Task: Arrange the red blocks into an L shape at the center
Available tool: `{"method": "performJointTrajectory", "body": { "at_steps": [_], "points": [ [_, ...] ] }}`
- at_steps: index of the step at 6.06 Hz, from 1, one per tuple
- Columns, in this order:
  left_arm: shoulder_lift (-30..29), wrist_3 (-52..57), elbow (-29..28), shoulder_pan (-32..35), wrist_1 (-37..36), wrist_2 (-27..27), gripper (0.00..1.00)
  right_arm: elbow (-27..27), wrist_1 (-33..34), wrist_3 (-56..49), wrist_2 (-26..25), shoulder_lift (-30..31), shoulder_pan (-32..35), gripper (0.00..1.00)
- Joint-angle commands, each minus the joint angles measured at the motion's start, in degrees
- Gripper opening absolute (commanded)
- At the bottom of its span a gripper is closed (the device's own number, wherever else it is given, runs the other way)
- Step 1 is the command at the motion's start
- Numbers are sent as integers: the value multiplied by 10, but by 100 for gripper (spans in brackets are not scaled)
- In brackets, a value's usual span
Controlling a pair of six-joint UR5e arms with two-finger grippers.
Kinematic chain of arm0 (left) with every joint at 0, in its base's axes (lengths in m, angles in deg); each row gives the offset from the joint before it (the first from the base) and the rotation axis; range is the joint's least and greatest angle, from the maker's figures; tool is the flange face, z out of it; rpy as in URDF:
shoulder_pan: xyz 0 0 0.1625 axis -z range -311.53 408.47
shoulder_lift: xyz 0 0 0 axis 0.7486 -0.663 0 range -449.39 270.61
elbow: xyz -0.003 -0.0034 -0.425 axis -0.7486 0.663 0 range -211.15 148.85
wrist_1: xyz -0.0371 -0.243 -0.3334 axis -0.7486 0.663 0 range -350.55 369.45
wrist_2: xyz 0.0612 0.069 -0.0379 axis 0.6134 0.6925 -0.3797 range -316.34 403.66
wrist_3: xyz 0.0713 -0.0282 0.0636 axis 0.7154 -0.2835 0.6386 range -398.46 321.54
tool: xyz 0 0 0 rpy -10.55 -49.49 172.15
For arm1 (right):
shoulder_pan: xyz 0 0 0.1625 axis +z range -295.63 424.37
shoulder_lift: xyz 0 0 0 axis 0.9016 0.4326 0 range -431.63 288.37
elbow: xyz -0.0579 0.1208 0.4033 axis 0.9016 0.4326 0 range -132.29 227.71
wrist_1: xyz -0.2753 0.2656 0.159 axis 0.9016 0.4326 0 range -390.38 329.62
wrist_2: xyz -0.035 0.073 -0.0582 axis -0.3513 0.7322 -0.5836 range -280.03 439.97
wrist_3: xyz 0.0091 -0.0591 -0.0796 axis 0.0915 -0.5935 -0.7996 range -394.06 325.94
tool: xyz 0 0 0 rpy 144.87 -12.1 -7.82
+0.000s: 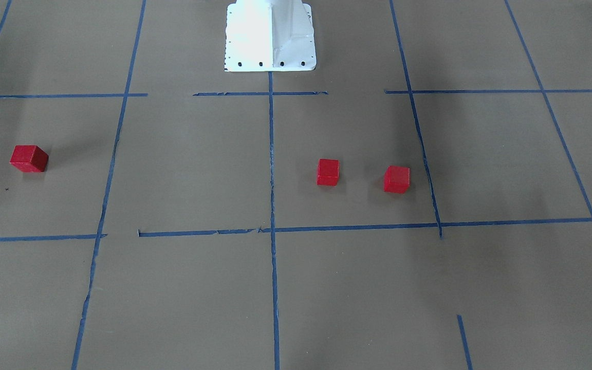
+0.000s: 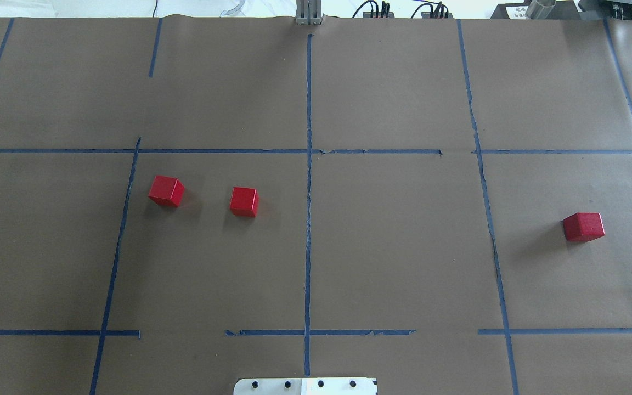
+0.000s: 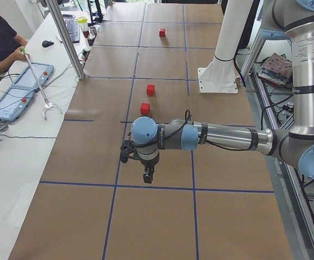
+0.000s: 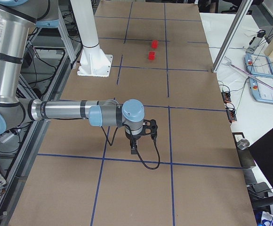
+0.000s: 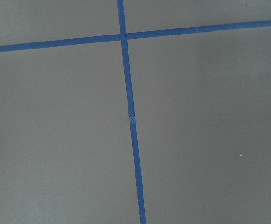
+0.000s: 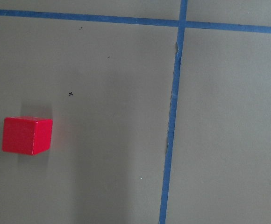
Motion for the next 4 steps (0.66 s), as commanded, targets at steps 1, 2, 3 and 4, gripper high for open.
{"method": "performJointTrajectory", "body": {
  "at_steps": [1,2,3,4],
  "points": [
    [1,0,3,0,-1,-1,100,3,0,0,-4,2,0,100],
    [1,0,2,0,0,-1,100,3,1,0,3,2,0,100],
    [1,-1,2,0,-1,-1,100,3,1,0,5,2,0,100],
    [1,-1,3,0,-2,-1,100,3,0,-1,2,3,0,100]
  ]
}}
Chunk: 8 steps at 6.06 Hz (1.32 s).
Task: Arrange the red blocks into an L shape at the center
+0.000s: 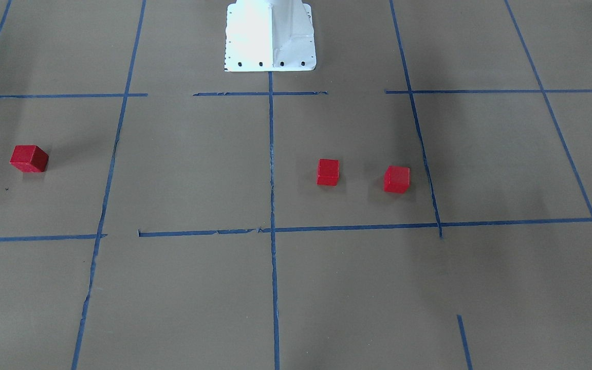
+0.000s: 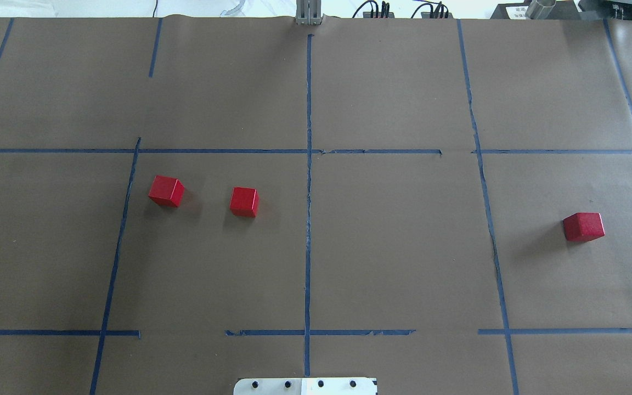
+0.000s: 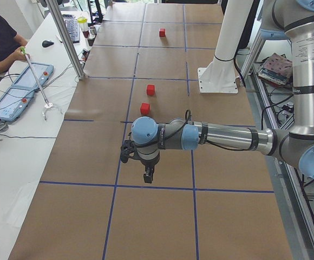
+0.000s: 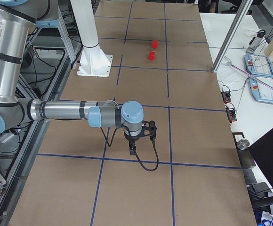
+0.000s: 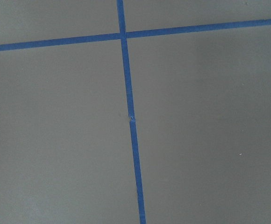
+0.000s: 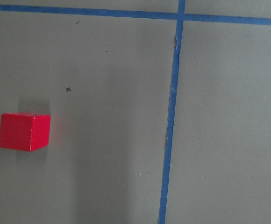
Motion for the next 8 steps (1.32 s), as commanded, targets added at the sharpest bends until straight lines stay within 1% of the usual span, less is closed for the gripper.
{"method": "performJointTrajectory", "body": {
  "at_steps": [1,2,3,4,5,6,7,8],
  "points": [
    [3,1,1,0,0,0,100,-1,0,1,1,1,0,100],
    [9,1,1,0,2,-1,100,-4,0,-1,7,6,-1,100],
    [9,1,4,0,1,-1,100,-4,-1,2,27,4,-13,100],
    [9,1,3,0,2,-1,100,-1,-62,1,21,1,-75,100],
    [9,1,1,0,2,-1,100,1,-106,12,15,1,-103,100],
    [9,1,1,0,1,-1,100,-1,-110,39,16,-6,-127,100],
    [9,0,1,0,2,-1,100,1,-110,140,14,-34,-154,100],
    [9,0,1,0,1,-1,100,0,-111,174,5,-49,-176,100]
  ]
}}
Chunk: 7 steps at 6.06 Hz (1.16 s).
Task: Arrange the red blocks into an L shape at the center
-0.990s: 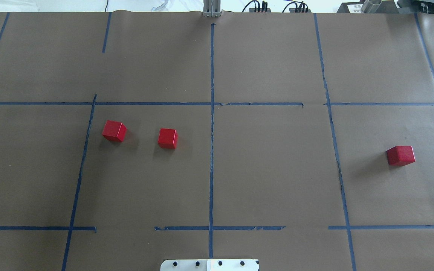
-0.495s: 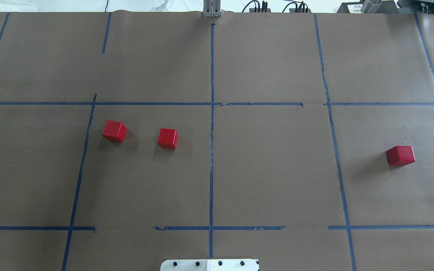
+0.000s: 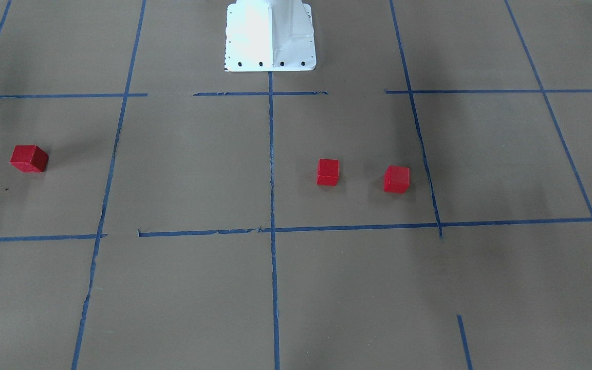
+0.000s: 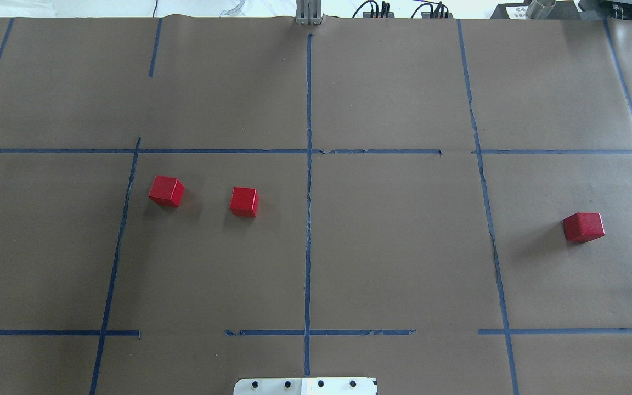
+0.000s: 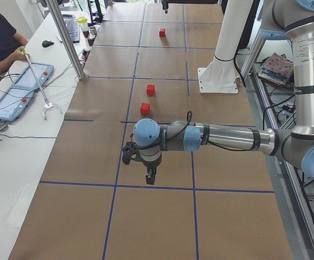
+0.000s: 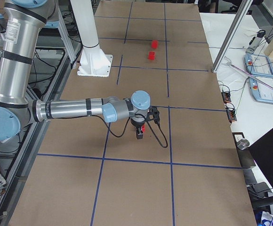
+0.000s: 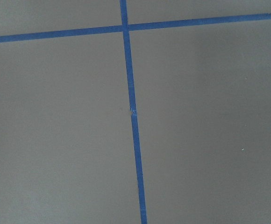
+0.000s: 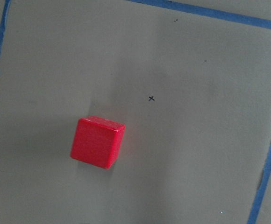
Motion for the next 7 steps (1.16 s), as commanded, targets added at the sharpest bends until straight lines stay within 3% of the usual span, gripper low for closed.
{"method": "performJointTrajectory", "body": {
  "at_steps": [1,2,3,5,7],
  "points": [
    [0,0,0,0,0,0,100,0,-2,63,-10,-18,-24,100],
    [0,1,0,-1,0,0,100,1,-1,68,-14,-21,-36,100],
    [0,1,1,0,0,0,100,3,-21,151,-33,-31,-52,99],
    [0,1,1,0,0,0,100,23,-146,292,-130,-32,-140,100],
    [0,1,2,0,0,0,100,70,-211,300,-136,-32,-169,100]
  ]
}}
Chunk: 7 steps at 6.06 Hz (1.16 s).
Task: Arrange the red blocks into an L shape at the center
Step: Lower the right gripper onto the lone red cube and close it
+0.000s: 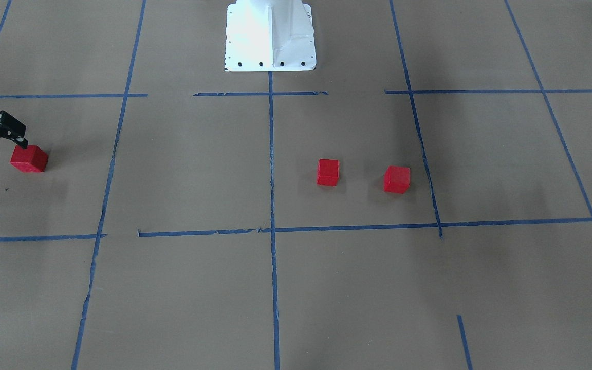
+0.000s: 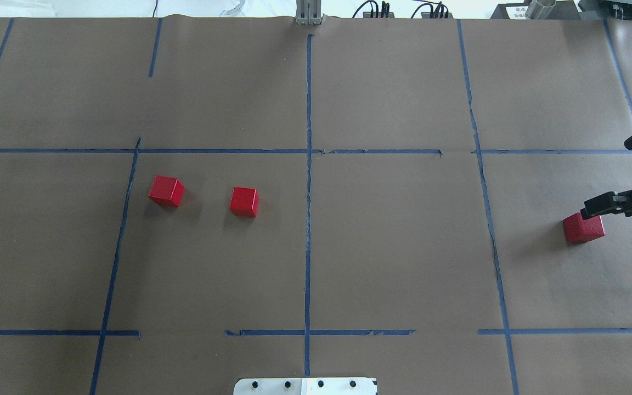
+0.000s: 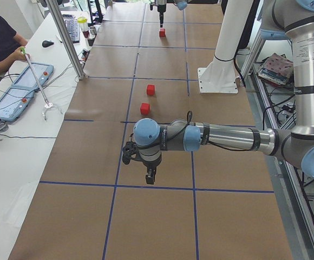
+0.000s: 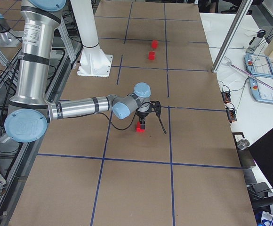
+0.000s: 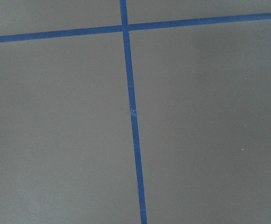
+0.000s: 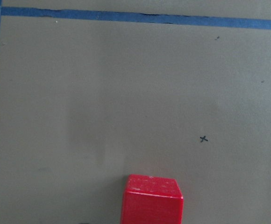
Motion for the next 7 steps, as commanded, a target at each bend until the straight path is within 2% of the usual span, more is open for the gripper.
{"method": "performJointTrajectory", "body": {
  "at_steps": [1,5,6,7],
  "points": [
    [0,0,1,0,0,0,100,34,-46,8,-9,1,-23,100],
    [4,0,5,0,0,0,100,48,-45,10,-10,-12,-34,100],
    [4,0,5,0,0,0,100,74,-46,10,-4,-18,-34,99],
    [4,0,5,0,0,0,100,74,-46,11,-5,-25,-34,77]
  ]
}}
